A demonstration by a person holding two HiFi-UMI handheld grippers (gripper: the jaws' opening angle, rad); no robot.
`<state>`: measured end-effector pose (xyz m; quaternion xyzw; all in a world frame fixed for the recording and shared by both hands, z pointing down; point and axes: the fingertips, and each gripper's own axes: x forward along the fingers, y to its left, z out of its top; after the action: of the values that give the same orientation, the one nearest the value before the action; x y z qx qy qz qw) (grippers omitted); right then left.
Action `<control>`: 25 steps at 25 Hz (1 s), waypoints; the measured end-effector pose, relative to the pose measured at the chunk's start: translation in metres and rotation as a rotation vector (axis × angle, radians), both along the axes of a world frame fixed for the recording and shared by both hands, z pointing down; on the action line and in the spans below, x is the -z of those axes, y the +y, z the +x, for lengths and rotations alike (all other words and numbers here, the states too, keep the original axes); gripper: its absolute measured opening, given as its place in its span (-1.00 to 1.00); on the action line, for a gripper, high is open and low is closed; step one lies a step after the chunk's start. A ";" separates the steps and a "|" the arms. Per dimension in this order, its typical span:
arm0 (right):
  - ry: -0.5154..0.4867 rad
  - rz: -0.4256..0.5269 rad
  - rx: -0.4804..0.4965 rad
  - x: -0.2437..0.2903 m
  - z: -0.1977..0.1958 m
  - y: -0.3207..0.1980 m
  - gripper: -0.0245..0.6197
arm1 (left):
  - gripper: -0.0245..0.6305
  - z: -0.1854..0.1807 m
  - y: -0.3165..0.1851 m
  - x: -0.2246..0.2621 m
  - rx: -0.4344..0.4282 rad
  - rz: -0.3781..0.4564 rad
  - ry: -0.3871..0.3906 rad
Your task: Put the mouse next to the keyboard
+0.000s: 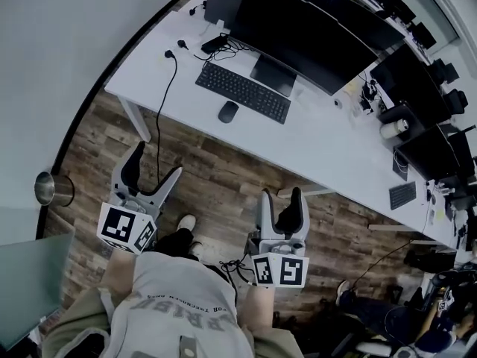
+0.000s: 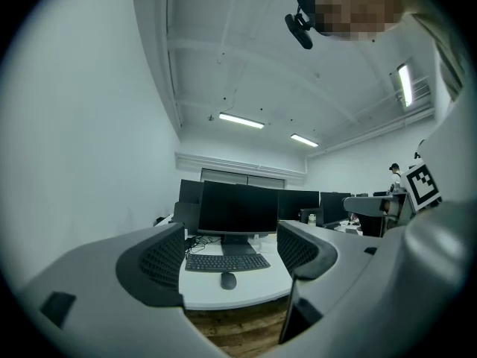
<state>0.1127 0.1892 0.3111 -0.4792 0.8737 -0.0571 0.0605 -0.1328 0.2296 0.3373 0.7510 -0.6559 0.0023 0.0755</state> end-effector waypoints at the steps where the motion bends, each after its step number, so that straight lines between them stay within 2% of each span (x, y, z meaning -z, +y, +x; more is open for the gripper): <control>1: 0.002 0.000 -0.007 0.001 -0.003 -0.007 0.00 | 0.20 -0.006 -0.008 0.001 -0.001 0.004 0.005; 8: 0.004 -0.012 -0.070 0.004 -0.018 -0.038 0.00 | 0.20 -0.029 -0.049 0.000 -0.046 0.006 0.017; 12: 0.007 -0.040 -0.078 -0.003 -0.026 -0.058 0.00 | 0.20 -0.038 -0.065 -0.009 -0.044 -0.020 0.018; 19: -0.009 -0.099 -0.043 -0.028 -0.042 -0.104 0.00 | 0.21 -0.057 -0.087 -0.037 0.021 -0.068 0.031; 25: -0.030 -0.135 0.019 -0.046 -0.055 -0.161 0.00 | 0.22 -0.059 -0.127 -0.043 0.061 -0.075 0.007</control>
<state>0.0574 0.0283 0.3570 -0.4728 0.8715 -0.1236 0.0405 -0.1919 0.1024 0.3803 0.7272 -0.6778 0.0220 0.1061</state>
